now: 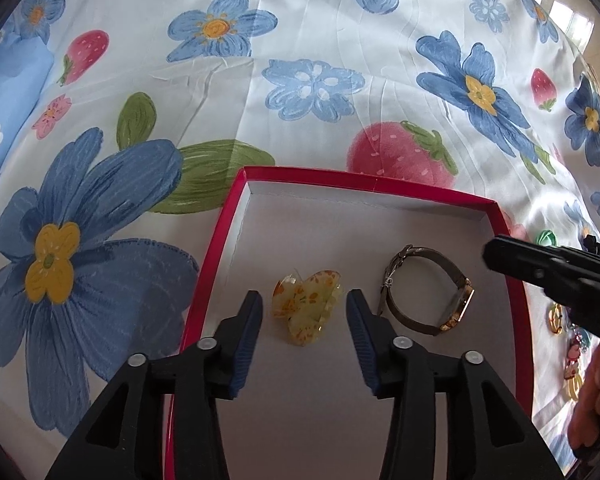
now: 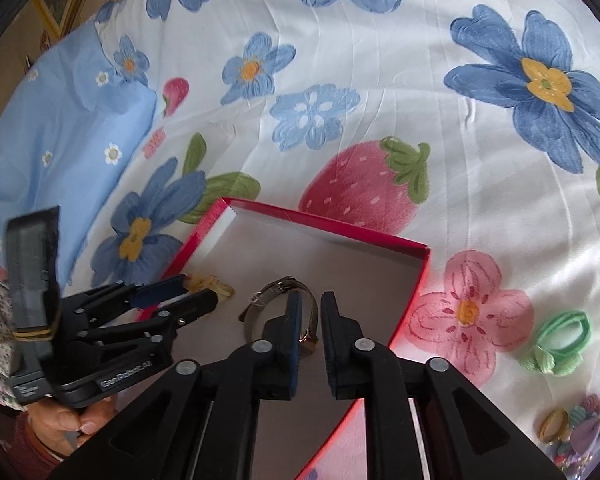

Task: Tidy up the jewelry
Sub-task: 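Open the left tool to drop the clip in the box while the right tool releases the watch, then grasp the multicolor beaded ring with the left tool while the right tool grasps the pastel beaded bracelet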

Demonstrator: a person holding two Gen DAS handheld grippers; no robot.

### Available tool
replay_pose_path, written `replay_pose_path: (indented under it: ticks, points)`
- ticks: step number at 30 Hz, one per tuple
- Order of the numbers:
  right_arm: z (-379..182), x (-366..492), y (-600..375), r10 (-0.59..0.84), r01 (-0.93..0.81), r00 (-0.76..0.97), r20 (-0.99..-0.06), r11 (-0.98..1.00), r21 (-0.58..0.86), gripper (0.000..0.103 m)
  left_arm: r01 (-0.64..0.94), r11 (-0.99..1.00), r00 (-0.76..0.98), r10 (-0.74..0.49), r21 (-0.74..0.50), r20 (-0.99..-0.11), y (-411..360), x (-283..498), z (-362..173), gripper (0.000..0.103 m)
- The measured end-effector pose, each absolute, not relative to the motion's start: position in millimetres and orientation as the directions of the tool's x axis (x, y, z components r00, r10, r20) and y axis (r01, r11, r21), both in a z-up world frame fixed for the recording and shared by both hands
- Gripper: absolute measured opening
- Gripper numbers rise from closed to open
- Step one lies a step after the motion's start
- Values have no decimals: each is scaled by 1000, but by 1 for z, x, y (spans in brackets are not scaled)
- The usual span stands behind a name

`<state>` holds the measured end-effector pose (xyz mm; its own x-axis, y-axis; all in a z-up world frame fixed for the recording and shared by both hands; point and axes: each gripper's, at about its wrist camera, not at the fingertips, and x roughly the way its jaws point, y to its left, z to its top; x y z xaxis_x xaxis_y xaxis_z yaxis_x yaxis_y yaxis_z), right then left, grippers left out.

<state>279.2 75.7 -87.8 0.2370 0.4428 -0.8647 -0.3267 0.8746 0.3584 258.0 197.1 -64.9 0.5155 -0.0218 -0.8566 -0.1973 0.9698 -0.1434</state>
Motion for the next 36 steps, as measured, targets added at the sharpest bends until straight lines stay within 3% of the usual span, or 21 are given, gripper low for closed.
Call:
replay_pose_path:
  ticks: [3,7,10,22,36]
  points:
    - [-75,273,64,455,-313,267,-850,875,370,28,-212,967,534,-10,-145,-845,197,247,-54,50]
    - [-58,259,42,460,-287,305,-834,879,380,29,-229,959,563,-11,-169,-826,193,226,-36,53]
    - [-49,247,22,454,-260,331,-827,887,383,39,-228,954,588,-24,-194,-808,184,206,-22,56]
    - [-23,194,-69,369,-125,420,-829,928,350,40,-143,955,616,-121,-261,-779,137,161,8,56]
    - [-23,157,-139,278,-7,446,-851,952,307,40,-41,968,595,-176,-248,-784,88,170,17,56]
